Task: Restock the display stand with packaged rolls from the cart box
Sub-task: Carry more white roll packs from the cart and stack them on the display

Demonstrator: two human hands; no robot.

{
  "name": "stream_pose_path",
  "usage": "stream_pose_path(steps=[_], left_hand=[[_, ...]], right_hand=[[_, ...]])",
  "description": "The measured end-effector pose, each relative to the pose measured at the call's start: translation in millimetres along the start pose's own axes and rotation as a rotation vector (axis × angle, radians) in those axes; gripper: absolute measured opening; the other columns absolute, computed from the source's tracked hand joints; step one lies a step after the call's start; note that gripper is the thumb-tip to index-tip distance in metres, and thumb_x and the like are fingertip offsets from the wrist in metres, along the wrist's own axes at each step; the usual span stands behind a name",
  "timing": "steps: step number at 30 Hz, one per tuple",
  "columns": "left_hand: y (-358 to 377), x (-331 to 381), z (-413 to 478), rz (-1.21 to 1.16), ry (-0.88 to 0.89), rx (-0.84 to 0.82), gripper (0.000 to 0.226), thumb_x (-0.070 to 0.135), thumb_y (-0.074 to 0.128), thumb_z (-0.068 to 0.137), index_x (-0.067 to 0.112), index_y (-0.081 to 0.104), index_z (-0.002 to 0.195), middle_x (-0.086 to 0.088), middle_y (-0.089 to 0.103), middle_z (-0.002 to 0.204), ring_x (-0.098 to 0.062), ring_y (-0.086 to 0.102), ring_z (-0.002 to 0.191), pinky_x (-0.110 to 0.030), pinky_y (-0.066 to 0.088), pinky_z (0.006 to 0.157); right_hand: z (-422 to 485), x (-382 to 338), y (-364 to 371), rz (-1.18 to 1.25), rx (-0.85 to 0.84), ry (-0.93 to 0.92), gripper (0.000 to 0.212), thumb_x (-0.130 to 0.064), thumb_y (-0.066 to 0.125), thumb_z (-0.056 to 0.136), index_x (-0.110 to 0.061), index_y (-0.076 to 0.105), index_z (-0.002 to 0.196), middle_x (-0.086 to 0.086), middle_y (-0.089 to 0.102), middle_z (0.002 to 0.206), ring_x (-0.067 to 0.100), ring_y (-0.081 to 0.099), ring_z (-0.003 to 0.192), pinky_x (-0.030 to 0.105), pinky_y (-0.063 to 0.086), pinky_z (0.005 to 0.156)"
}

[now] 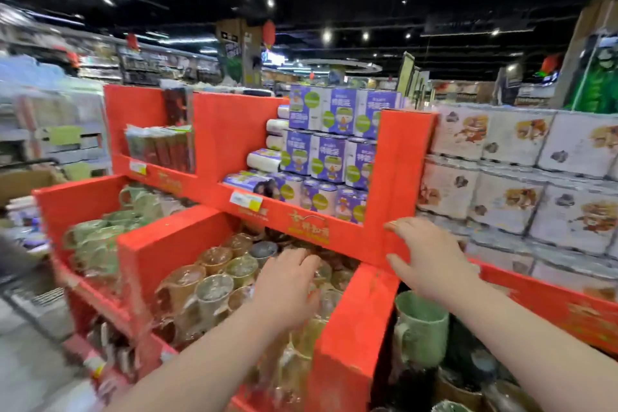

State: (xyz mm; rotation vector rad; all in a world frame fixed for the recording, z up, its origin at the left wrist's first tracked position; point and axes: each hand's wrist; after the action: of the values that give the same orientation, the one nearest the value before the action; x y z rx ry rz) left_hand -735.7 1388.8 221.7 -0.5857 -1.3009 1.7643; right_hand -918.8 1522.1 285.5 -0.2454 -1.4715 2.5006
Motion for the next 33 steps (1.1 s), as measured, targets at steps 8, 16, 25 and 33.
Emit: stream_pose_path(steps=[8, 16, 25, 33], left_hand=[[-17, -190, -233, 0.216, -0.401, -0.111, 0.038, 0.044, 0.042, 0.055, 0.028, 0.067, 0.078, 0.011, 0.060, 0.070, -0.011, 0.063, 0.058, -0.025, 0.050, 0.042], [-31, -277, -401, 0.038, -0.848, -0.247, 0.053, 0.038, 0.053, 0.082, 0.020, 0.049, 0.131, -0.003, 0.050, 0.134, -0.025, 0.055, 0.118, -0.031, 0.045, 0.095], [-36, -377, -437, 0.145, -1.025, -0.296, 0.055, 0.042, 0.047, 0.091, 0.025, 0.035, 0.142, 0.003, 0.041, 0.143, -0.021, 0.041, 0.130, -0.033, 0.035, 0.104], [-38, -505, -426, 0.131, -1.139, -0.342, 0.053, 0.041, 0.045, 0.092, 0.025, 0.036, 0.142, 0.006, 0.040, 0.144, -0.018, 0.039, 0.132, -0.030, 0.033, 0.106]], right_hand=[[15, -247, 79, 0.147, -0.234, -0.229, 0.048, -0.037, 0.050, 0.088, -0.020, 0.049, 0.133, 0.002, 0.054, 0.131, 0.024, 0.047, 0.127, 0.036, 0.040, 0.100], [-10, -406, 164, 0.265, -0.467, -0.375, 0.049, -0.035, 0.053, 0.088, -0.027, 0.046, 0.136, -0.005, 0.051, 0.137, 0.018, 0.046, 0.128, 0.033, 0.039, 0.103], [4, -516, 259, 0.288, -0.667, -0.514, 0.043, -0.032, 0.049, 0.089, -0.029, 0.049, 0.131, -0.006, 0.055, 0.130, 0.019, 0.052, 0.121, 0.034, 0.045, 0.092], [128, -645, 324, 0.374, -0.643, -0.621, 0.048, -0.032, 0.050, 0.090, -0.027, 0.043, 0.137, -0.006, 0.049, 0.137, 0.019, 0.046, 0.127, 0.035, 0.039, 0.099]])
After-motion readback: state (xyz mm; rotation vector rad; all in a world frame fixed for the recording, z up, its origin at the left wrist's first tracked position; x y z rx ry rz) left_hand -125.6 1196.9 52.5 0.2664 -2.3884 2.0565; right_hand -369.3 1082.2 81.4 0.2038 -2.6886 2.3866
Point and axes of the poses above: each hand's wrist, its own z-axis towards the middle knuckle, its own y-axis out of the palm, x = y × z
